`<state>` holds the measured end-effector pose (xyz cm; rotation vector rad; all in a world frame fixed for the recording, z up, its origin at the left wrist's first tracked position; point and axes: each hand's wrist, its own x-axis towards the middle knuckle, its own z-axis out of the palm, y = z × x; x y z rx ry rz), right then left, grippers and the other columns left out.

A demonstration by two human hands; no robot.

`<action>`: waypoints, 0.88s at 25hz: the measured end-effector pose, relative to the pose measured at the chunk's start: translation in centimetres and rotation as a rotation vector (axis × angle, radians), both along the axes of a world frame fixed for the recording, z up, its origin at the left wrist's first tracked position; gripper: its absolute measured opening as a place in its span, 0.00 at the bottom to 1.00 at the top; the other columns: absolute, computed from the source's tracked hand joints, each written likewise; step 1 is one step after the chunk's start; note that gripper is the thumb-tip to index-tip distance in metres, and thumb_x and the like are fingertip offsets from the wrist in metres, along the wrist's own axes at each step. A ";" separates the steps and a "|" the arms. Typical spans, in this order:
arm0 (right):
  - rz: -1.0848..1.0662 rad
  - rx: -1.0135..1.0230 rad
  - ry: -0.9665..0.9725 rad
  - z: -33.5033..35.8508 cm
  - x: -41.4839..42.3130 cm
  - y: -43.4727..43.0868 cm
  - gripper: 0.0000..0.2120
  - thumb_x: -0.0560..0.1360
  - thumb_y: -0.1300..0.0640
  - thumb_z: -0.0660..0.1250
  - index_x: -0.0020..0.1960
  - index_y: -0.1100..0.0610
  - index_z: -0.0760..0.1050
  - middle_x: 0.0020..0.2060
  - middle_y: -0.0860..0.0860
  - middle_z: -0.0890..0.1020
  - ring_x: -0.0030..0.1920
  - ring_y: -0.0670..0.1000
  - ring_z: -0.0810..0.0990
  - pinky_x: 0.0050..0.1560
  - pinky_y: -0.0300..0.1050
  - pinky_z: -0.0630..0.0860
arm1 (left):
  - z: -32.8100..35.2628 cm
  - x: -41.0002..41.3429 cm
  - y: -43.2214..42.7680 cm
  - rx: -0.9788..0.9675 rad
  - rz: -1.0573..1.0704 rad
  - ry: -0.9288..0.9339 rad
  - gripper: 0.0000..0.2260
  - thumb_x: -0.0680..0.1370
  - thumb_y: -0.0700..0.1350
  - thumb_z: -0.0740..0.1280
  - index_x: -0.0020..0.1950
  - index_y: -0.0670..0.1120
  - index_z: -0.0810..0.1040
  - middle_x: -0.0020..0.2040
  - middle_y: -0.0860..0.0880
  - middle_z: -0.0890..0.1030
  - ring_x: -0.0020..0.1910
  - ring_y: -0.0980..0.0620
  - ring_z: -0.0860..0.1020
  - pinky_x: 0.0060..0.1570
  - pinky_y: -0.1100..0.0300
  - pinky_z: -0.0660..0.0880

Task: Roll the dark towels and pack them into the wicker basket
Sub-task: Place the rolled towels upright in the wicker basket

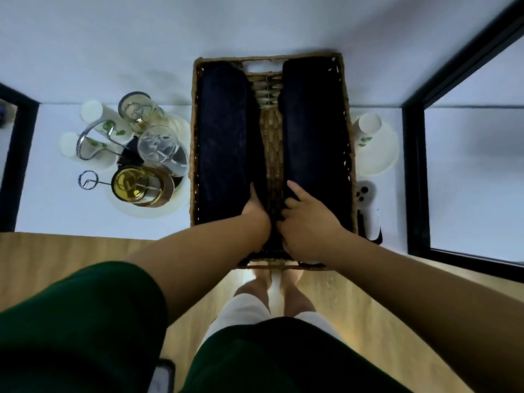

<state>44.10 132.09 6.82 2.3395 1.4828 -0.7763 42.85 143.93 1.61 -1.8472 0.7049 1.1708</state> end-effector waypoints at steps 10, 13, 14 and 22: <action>-0.072 -0.076 0.011 -0.6 -0.6 1.7 0.14 0.81 0.52 0.58 0.60 0.52 0.80 0.58 0.51 0.82 0.67 0.56 0.72 0.79 0.60 0.44 | 2.2 6.3 1.9 -0.079 0.054 0.012 0.28 0.82 0.57 0.56 0.81 0.50 0.56 0.78 0.44 0.62 0.77 0.39 0.56 0.72 0.28 0.39; -0.528 0.144 0.306 -1.5 -0.5 4.8 0.15 0.81 0.59 0.58 0.65 0.59 0.74 0.61 0.57 0.79 0.63 0.58 0.75 0.67 0.52 0.68 | 5.1 6.3 6.4 -0.399 0.180 -0.265 0.26 0.82 0.61 0.52 0.76 0.52 0.66 0.78 0.47 0.63 0.80 0.43 0.50 0.72 0.29 0.37; -0.764 0.213 0.490 -1.9 -0.3 6.0 0.17 0.81 0.59 0.58 0.69 0.60 0.69 0.64 0.58 0.76 0.63 0.58 0.75 0.63 0.52 0.72 | 5.7 5.3 8.3 -0.520 0.277 -0.388 0.26 0.81 0.62 0.52 0.77 0.53 0.65 0.80 0.48 0.58 0.80 0.43 0.45 0.72 0.30 0.38; -1.998 0.487 1.243 -6.8 2.8 11.3 0.26 0.84 0.44 0.52 0.79 0.54 0.60 0.73 0.54 0.70 0.71 0.58 0.70 0.72 0.54 0.66 | 2.2 -2.9 10.3 -0.963 0.814 -0.799 0.31 0.79 0.58 0.55 0.81 0.51 0.56 0.82 0.43 0.49 0.80 0.42 0.46 0.75 0.38 0.55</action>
